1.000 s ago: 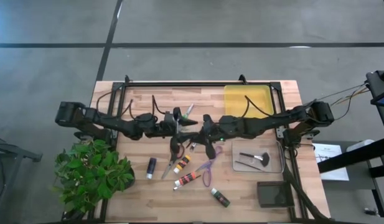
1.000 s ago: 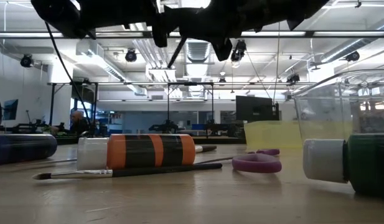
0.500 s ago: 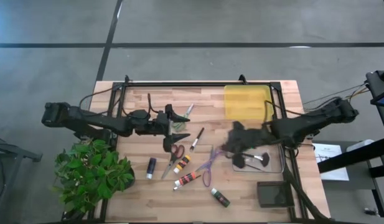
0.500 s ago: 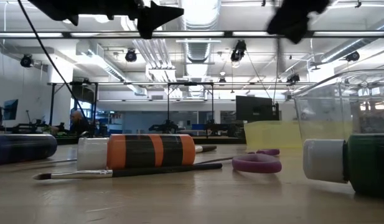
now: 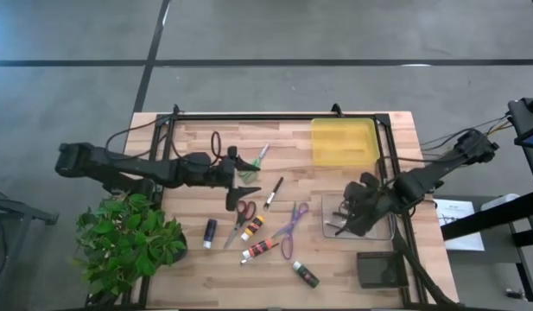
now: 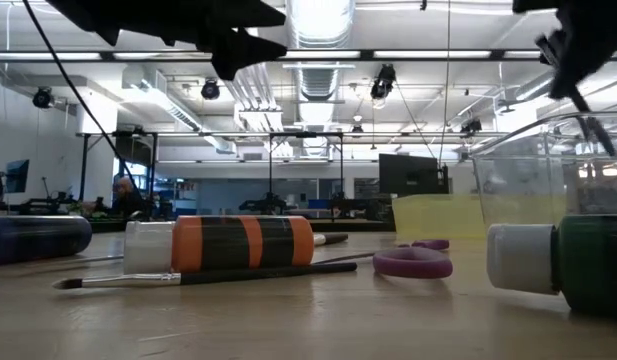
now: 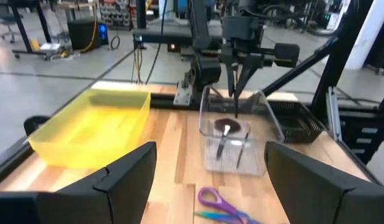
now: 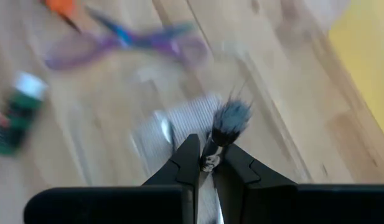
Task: Pick & Place Paint Supplies
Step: Put the foundation brush into the transparent bin
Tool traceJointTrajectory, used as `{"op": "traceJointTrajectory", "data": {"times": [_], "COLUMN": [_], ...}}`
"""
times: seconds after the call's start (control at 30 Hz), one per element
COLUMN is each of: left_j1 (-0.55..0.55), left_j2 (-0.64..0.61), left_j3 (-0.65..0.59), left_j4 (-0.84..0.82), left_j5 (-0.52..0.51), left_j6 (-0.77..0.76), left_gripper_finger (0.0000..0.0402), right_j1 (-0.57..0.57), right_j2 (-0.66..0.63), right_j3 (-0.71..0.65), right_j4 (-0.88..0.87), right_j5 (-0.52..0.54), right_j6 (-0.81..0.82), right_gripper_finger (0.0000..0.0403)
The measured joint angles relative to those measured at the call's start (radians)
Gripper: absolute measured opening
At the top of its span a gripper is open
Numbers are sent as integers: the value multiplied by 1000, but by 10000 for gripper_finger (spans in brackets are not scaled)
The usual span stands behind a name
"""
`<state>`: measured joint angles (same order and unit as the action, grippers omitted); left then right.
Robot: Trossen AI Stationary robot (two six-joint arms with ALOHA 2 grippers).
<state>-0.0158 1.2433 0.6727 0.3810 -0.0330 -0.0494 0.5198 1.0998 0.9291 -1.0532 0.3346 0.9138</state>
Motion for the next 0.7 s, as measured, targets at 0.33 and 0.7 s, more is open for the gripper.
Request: {"op": "traceJointTrajectory", "data": {"times": [0.33, 0.7], "left_j1": [0, 0], "left_j2": [11, 11], "left_j3": [-5, -6], "left_j4": [-15, -46], "left_j5": [0, 0], "left_j6": [-37, -82], "left_gripper_finger": [307, 307], "right_j1": [0, 0], "right_j2": [271, 334], "right_j3": [86, 179], "right_j4": [-204, -250], "right_j5": [-116, -98], "right_j6": [-86, -131], "right_gripper_finger": [22, 56]}}
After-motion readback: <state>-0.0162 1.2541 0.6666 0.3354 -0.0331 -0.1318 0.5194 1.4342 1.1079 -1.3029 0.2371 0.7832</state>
